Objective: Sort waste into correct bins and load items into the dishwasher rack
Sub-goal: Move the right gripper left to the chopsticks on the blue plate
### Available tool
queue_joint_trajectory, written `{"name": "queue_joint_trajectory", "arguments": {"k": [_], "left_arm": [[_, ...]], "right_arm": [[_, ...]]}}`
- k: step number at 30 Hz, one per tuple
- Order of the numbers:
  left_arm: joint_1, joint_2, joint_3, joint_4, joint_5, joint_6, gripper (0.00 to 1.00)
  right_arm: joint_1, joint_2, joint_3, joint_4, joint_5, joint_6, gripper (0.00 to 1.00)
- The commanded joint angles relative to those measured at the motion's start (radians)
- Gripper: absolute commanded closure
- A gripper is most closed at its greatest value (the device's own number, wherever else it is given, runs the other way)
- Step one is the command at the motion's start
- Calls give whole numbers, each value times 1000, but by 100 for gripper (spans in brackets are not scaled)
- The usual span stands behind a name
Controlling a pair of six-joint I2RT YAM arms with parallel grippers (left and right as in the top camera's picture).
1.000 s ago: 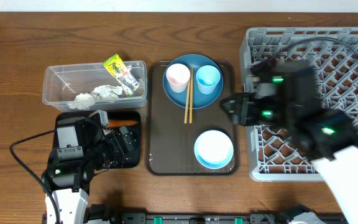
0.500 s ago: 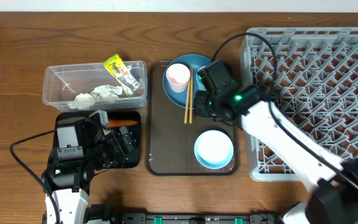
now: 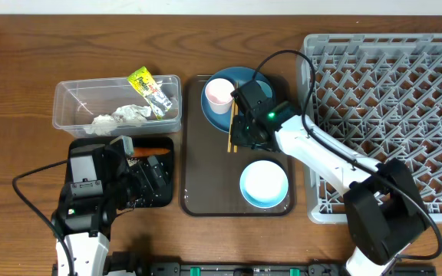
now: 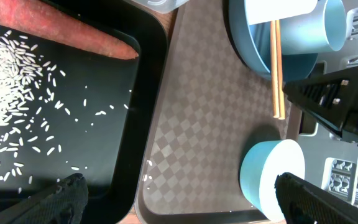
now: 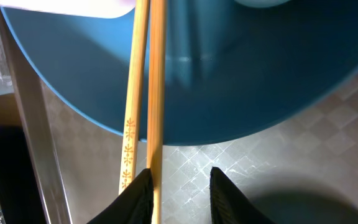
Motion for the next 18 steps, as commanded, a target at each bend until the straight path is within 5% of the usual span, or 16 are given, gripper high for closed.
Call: {"name": "queue_joint_trajectory", "arguments": {"k": [1, 18], "left_arm": [[5, -2, 16, -2, -10, 10, 2], [5, -2, 16, -2, -10, 10, 2]], "right_arm": [[13, 5, 5, 5, -6, 16, 74], [41, 5, 5, -11, -2, 16, 78]]}}
